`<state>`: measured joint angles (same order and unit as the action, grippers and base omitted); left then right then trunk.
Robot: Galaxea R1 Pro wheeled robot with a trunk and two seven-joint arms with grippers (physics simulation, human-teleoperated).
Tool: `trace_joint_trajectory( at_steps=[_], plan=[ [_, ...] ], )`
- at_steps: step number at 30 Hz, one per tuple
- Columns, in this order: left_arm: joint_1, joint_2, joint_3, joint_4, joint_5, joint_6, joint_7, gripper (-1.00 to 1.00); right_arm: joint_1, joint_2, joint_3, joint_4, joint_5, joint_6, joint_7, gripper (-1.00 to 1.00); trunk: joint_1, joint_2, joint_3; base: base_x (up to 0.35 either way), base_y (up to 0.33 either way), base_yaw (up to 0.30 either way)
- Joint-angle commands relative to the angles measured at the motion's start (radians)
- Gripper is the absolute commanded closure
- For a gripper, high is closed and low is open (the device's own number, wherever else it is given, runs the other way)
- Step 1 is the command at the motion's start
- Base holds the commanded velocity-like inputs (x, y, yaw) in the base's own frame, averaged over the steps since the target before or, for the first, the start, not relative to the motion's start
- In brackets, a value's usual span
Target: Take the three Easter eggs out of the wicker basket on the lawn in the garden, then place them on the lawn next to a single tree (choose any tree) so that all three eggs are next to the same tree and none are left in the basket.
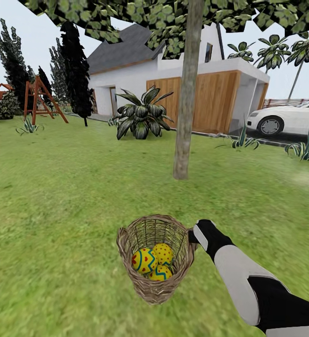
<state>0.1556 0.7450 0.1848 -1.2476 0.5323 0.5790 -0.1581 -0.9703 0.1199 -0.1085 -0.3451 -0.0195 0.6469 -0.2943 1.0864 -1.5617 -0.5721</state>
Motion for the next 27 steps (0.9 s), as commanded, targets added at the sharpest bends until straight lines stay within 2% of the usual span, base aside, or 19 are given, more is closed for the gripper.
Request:
trace_joint_trajectory(
  at_steps=[1, 27],
  plan=[
    [0.001, 0.0, 0.002, -0.001, 0.003, 0.005, -0.003, -1.0, -0.001, 0.001, -0.008, -0.002, -0.008, 0.001, -0.003, 1.0, -0.004, 0.007, 0.002, 0.0, 0.0, 0.0],
    [0.001, 0.0, 0.001, -0.003, 0.003, 0.007, -0.003, -1.0, -0.001, 0.002, -0.007, 0.0, -0.009, 0.001, -0.003, 1.0, -0.104, 0.189, 0.084, 0.0, 0.0, 0.0]
  ],
)
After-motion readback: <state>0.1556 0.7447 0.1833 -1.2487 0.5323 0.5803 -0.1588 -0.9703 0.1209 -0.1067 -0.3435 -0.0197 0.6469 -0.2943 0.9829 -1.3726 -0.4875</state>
